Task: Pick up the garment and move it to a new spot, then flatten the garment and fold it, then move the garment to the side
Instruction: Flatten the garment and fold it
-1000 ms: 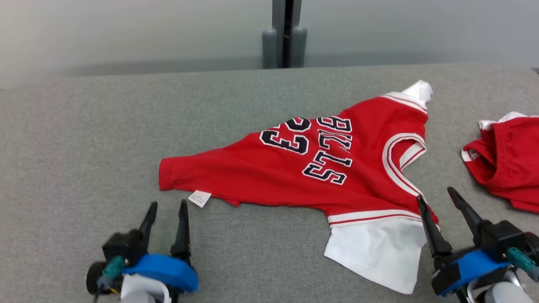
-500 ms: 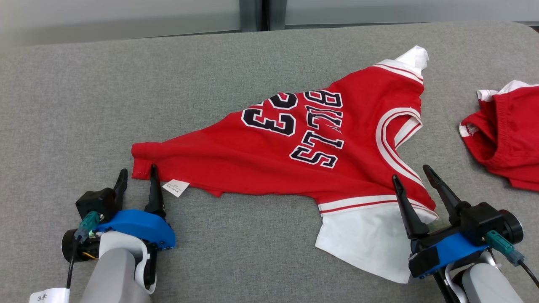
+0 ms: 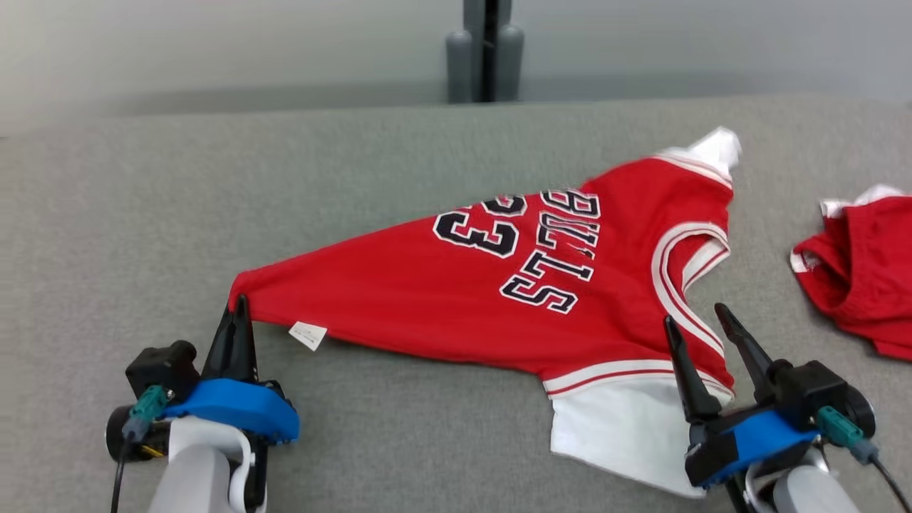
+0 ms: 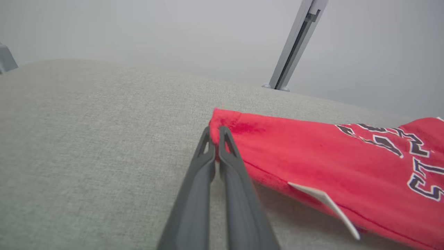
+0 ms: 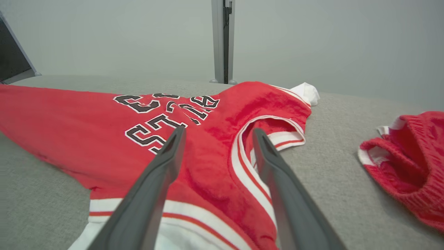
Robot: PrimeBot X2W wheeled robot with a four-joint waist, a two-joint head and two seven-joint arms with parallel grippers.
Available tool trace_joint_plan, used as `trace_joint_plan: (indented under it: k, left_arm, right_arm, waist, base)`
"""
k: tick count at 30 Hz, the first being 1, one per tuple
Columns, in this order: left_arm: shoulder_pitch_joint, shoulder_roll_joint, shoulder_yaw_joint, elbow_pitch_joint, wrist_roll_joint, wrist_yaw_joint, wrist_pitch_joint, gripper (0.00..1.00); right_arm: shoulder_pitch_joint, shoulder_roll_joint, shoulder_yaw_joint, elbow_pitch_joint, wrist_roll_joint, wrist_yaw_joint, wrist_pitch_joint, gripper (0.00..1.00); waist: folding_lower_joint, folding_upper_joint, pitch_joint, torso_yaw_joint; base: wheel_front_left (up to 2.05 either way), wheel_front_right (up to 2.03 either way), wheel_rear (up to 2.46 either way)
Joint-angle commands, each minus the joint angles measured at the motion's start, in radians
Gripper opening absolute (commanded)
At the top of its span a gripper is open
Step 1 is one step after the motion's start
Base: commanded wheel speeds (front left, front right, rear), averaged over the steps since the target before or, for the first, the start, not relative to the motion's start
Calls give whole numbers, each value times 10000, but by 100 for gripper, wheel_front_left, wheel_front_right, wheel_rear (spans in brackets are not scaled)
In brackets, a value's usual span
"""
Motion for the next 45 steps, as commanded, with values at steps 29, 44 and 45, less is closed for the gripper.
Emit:
trace_joint_plan:
  k: [29,44,45]
  left_arm:
    - [3291,-3,-534,-1253,596,706,-26,100]
    - [3477,-5,-1057,-1028,412,616,-26,100]
    - [3470,-5,-1076,-1012,409,616,-26,100]
  right_arm:
    - [1682,1126,-283,636,50,0,-2,100]
    - [1662,1129,-505,3834,-320,-1,10,100]
    - [1615,1130,-506,4058,-271,-1,20,100]
  waist:
    - [0,0,-2157,-95]
    - [0,0,-2036,90]
    - [0,0,-2037,100]
  base:
    - [0,0,0]
    - [0,0,0]
    - [0,0,0]
